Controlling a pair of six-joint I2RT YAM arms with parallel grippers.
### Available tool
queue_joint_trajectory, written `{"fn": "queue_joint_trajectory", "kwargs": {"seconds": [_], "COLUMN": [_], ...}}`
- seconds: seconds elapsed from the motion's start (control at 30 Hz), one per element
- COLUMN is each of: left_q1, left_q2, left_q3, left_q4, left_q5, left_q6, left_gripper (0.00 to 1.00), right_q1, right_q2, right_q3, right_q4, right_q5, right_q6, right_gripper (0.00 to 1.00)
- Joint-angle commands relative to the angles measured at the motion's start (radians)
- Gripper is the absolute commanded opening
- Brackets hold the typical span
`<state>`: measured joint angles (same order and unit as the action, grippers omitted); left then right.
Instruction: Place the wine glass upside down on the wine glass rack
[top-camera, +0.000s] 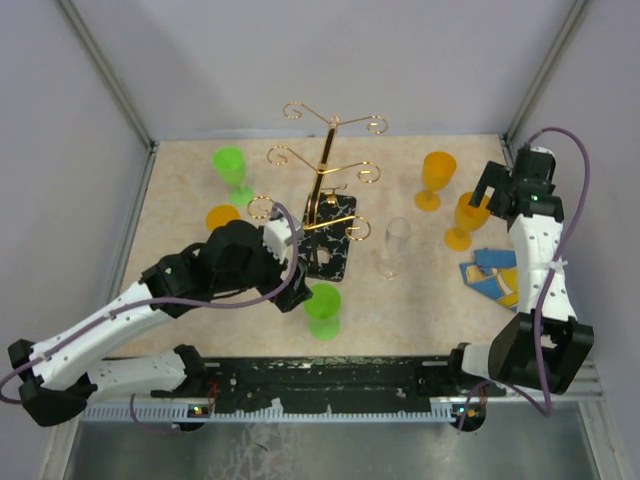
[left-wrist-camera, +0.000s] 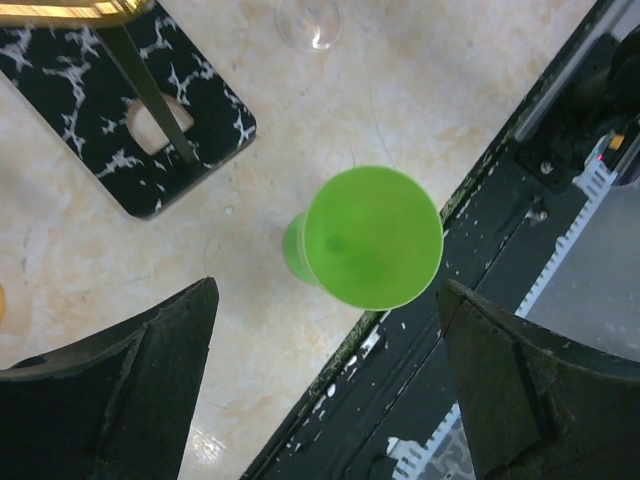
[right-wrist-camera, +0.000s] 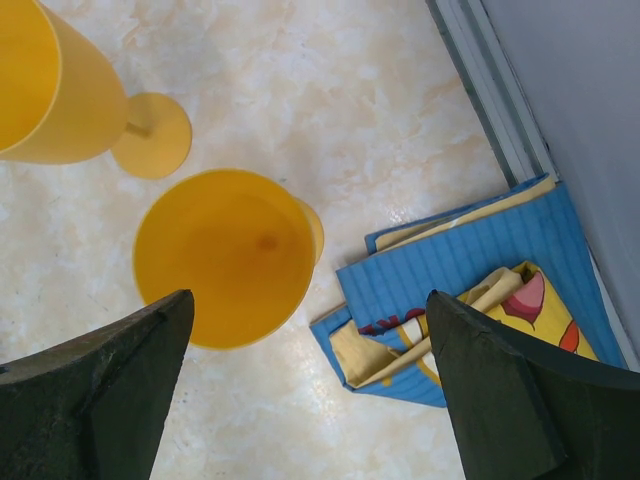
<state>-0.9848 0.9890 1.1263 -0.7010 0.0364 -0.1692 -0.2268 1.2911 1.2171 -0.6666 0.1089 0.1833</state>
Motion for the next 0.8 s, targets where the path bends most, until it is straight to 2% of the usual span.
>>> {"fn": "queue_joint_trajectory", "kwargs": {"seconds": [0.0,0.17,0.37,0.57,0.67,0.7,0.77], "left_q1": [-0.022,-0.037,-0.078,-0.081,-0.082,-0.083,-0.082], "left_q2": [0.022,0.081,0.175,0.196,0.209,0.215,0.226], "left_q3": [-0.047,-0.008,0.005,0.008,0.004,0.001,-0.003], "left_q4": [0.060,0.006,-0.030,-0.034,-0.034,-0.033,-0.030], "left_q5": [-0.016,-0.103,-0.125,-0.145,-0.141,-0.139,-0.135], "left_q6": [-0.035,-0.020,-0.016,-0.028,-0.033,-0.035,-0.040], "left_gripper": [0.95,0.86,0.83,0.76,0.65,0.55,0.44], "right_q1": [-0.008,-0.006,-0.007,-0.006,-0.006,-0.008,-0.008], "right_q2": [-0.039,-0.041,-0.041,-0.043,-0.048,-0.049,-0.050], "right_q3": [0.007,0.011,0.008,0.009,0.006,0.005,0.004], "right_q4": [0.037,0.035,0.033,0.033,0.034,0.035,0.035], "right_q5": [0.017,0.021,0.019,0.017,0.019,0.018,0.018], "right_q6": [-0.014,-0.016,-0.019,-0.016,-0.016,-0.015,-0.016], "right_gripper": [0.99,0.99,0.99,0.99,0.99,0.99,0.99]}}
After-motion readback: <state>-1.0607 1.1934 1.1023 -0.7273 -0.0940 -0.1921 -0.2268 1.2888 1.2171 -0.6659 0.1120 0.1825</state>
